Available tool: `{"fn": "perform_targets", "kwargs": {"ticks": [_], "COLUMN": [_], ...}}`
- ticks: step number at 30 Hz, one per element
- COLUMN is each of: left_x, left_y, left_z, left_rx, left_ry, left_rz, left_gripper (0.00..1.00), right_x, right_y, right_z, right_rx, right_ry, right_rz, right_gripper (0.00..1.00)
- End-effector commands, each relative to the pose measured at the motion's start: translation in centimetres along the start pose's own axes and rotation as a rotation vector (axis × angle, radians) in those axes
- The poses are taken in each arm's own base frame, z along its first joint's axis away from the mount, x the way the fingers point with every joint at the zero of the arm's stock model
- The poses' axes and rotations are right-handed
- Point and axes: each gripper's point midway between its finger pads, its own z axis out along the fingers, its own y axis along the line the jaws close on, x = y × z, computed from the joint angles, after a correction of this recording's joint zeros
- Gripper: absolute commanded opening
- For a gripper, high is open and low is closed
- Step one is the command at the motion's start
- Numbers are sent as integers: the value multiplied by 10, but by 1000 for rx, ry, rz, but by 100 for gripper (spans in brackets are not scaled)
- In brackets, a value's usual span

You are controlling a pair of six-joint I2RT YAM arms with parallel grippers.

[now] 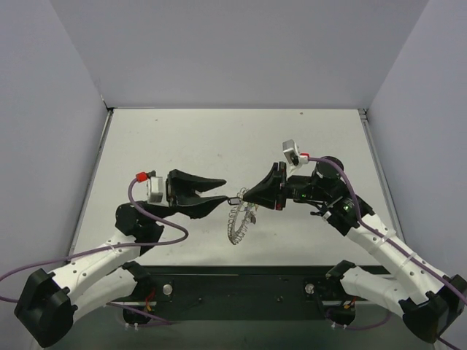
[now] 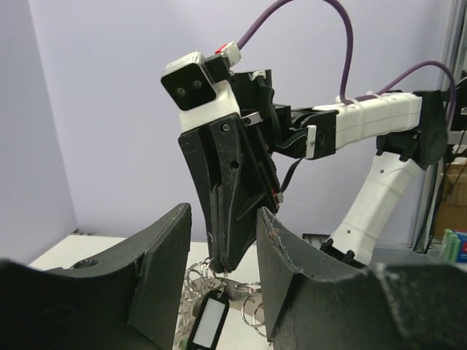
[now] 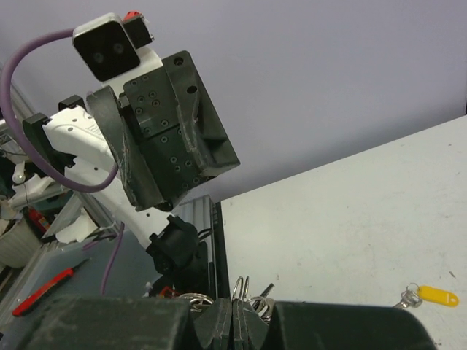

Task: Put the keys on the keyring

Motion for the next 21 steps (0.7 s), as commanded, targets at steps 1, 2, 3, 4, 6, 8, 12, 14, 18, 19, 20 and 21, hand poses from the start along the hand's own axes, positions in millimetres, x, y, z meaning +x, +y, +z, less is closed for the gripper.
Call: {"fn": "perform_targets", "kwargs": {"ticks": [1,2,3,4,6,8,12,14,18,19,20,21], "left_x": [1,5,7,12,18,25,34,35,37,37,37,38], "left_y": [18,18,19,23,24,29,36,37,35,31,29,21], "left_z": [5,5,5,5,3,-1,-9,-12,-13,-13,-12,-12], "left_rx": [-66,-58,-59,-69,-68,-81,-98,-98,-68,-41,-22,30], "left_ry": [101,129,151,192,231,278,339,355,385,392,396,405], "left_rz": [63,61,61,60,61,56,48,46,52,49,50,42], "left_gripper": [51,51,51,51,51,50,50,50,50,50,50,50], "right_x": [-27,-27,-23,-22,-18,-15,-7,-3,3,4,4,4], "right_y": [14,13,13,14,12,11,11,11,10,11,12,13], "right_z": [-1,-1,-1,-1,-1,-2,-3,-3,-3,-3,-3,-2], "right_rx": [-61,-62,-69,-74,-73,-76,-89,-96,-101,-105,-113,-119], "right_ry": [-19,-11,5,21,41,56,79,93,109,111,112,114], "right_rz": [-133,-149,-147,-142,-150,-154,-185,-188,-199,-201,-206,-208], "right_gripper": [0,0,0,0,0,0,0,0,0,0,0,0]}}
